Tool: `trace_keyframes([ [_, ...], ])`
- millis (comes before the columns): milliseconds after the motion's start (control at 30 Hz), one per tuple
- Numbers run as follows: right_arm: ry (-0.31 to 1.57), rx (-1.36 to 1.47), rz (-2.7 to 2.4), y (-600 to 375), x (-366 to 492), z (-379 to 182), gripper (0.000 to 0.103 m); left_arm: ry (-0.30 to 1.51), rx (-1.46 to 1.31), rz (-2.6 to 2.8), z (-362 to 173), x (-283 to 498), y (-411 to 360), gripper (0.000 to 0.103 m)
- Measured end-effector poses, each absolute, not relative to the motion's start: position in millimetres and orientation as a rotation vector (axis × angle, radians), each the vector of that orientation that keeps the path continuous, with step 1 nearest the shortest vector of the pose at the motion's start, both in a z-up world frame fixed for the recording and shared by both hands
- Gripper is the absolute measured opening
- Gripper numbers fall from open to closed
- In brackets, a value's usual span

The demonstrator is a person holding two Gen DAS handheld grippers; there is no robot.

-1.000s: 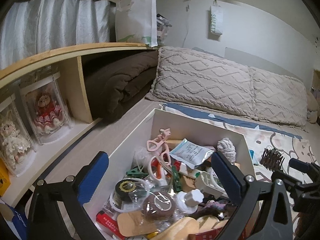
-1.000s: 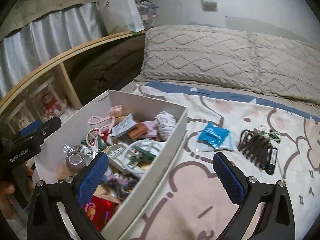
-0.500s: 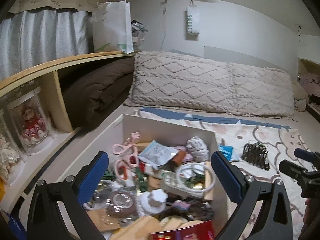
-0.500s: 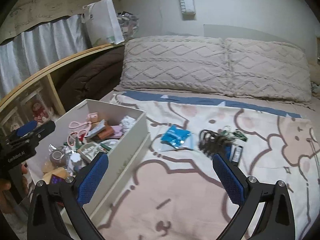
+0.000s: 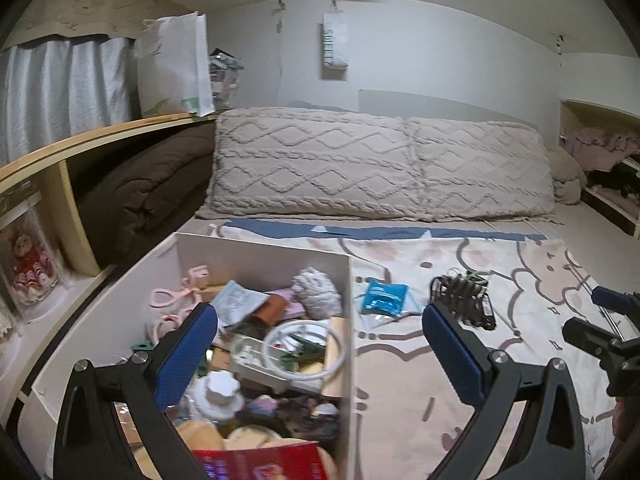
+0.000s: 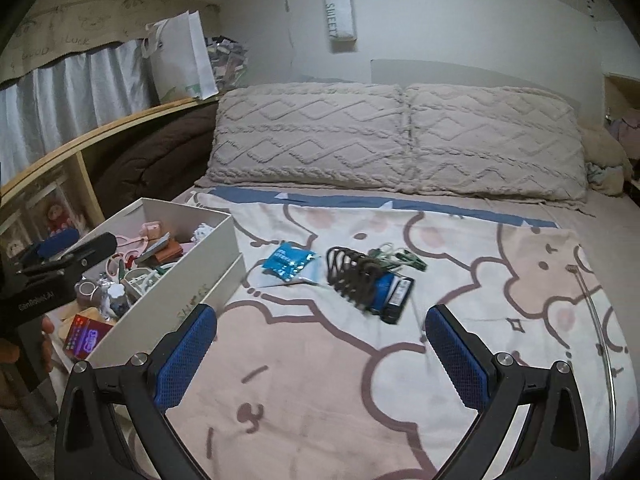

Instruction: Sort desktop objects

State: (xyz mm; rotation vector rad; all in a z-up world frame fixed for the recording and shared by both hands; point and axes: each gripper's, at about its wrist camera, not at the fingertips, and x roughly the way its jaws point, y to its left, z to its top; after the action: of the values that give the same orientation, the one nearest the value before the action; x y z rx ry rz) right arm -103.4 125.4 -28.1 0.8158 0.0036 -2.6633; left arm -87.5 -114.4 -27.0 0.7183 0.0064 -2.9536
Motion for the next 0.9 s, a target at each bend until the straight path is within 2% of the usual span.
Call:
trace_keyframes([
  [233, 0.060, 0.799, -2.731, 150.3, -91.1, -35.9, 0.103, 0.017, 0.726, -3.018, -33.4, -85.3, -88.6, 0.103],
  [900, 0.015, 0.828, -2.790, 202.6, -78.8, -67.4, 0.103, -0.053, 0.726, -3.172, -51.5, -70.1, -26.8, 0.103],
])
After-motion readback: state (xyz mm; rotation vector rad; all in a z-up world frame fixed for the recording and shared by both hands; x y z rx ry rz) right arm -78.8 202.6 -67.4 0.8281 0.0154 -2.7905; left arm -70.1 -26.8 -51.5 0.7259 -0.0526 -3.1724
